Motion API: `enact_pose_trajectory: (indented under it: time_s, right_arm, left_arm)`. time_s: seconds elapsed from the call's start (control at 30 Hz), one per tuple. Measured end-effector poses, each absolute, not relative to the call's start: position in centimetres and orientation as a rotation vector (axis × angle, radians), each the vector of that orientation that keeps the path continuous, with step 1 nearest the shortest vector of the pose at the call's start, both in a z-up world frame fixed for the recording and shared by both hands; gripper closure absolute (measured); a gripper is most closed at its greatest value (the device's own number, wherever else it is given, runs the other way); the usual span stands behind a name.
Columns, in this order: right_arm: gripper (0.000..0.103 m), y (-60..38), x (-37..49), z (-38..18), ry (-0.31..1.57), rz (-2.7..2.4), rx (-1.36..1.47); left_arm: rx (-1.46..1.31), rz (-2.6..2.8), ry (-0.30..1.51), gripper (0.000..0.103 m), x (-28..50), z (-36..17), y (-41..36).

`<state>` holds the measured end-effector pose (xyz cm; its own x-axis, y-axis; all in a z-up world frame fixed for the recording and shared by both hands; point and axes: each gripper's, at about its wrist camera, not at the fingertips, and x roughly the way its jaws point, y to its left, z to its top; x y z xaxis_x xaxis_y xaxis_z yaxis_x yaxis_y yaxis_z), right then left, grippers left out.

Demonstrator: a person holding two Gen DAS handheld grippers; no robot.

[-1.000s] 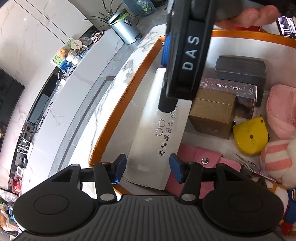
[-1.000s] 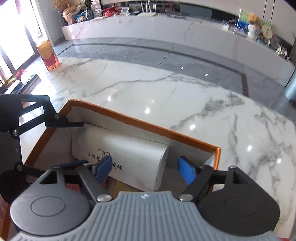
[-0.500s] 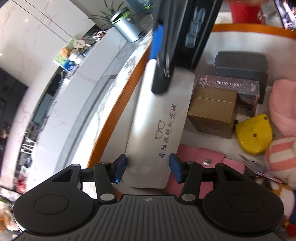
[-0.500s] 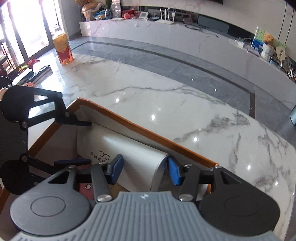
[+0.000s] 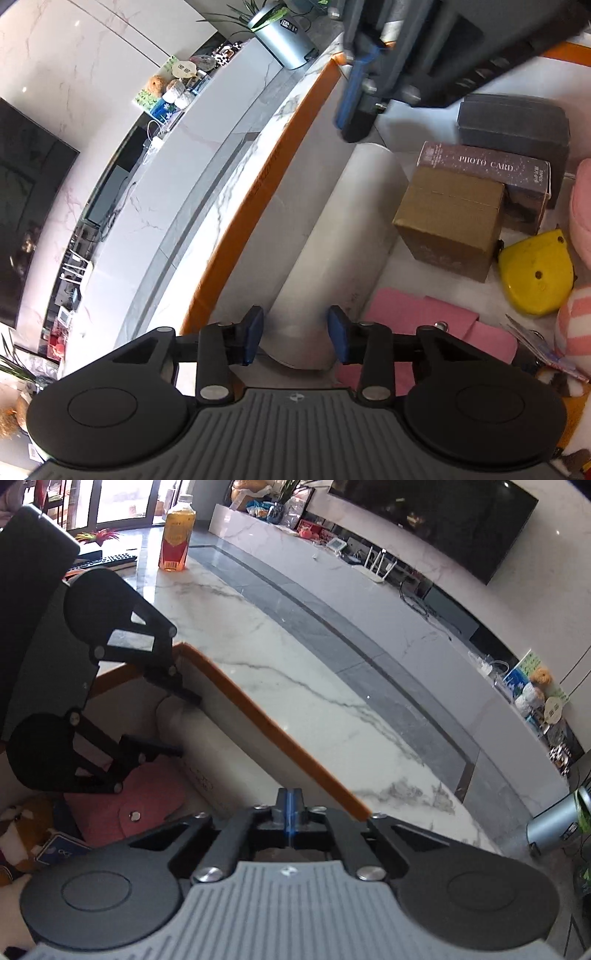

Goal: Organize objects

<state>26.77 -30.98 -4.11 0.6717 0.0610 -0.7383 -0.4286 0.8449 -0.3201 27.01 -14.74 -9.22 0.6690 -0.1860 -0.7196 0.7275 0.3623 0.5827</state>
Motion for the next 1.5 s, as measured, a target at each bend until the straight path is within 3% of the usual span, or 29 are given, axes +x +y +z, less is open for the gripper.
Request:
enact_pose_trajectory:
  time_s: [0.47, 0.63, 0.77, 1.0, 1.2, 1.27, 1.37, 1.5]
  right_arm:
    - [0.1, -30.1, 24.3, -2.6, 0.845, 0.259, -0.485]
    - [0.093, -29.4, 21.8, -0.1, 0.853, 0.227, -0.434]
    - [0.075, -28.7, 19.1, 2.0, 0.854, 0.175, -0.343]
    - [0.064, -26.0, 14.4, 4.3, 0.874, 0.106, -0.19]
    - [0.049, -23.5, 9.6, 5.5, 0.806, 0.067, -0.109]
    - [0.041, -22.4, 7.7, 5.6, 0.758, 0.037, -0.105]
    - [0.03, -20.9, 5.1, 5.1, 0.699, 0.004, -0.048]
    - [0.028, -19.1, 2.4, 3.6, 0.658, -0.026, 0.021]
  left_arm:
    - [0.958, -0.643, 0.637, 0.057, 24.3, -5.3, -13.5]
    - [0.871, -0.624, 0.657, 0.05, 22.1, -2.3, -12.3]
    - [0.796, -0.593, 0.644, 0.048, 19.8, 0.1, -11.1]
    - [0.622, -0.545, 0.637, 0.039, 15.6, 3.7, -8.9]
    - [0.472, -0.499, 0.568, 0.026, 11.6, 5.8, -6.1]
    - [0.42, -0.469, 0.538, 0.012, 10.3, 6.1, -5.0]
    - [0.352, -0.412, 0.477, 0.011, 8.3, 6.1, -3.5]
    - [0.276, -0.34, 0.462, 0.011, 6.4, 5.5, -2.0]
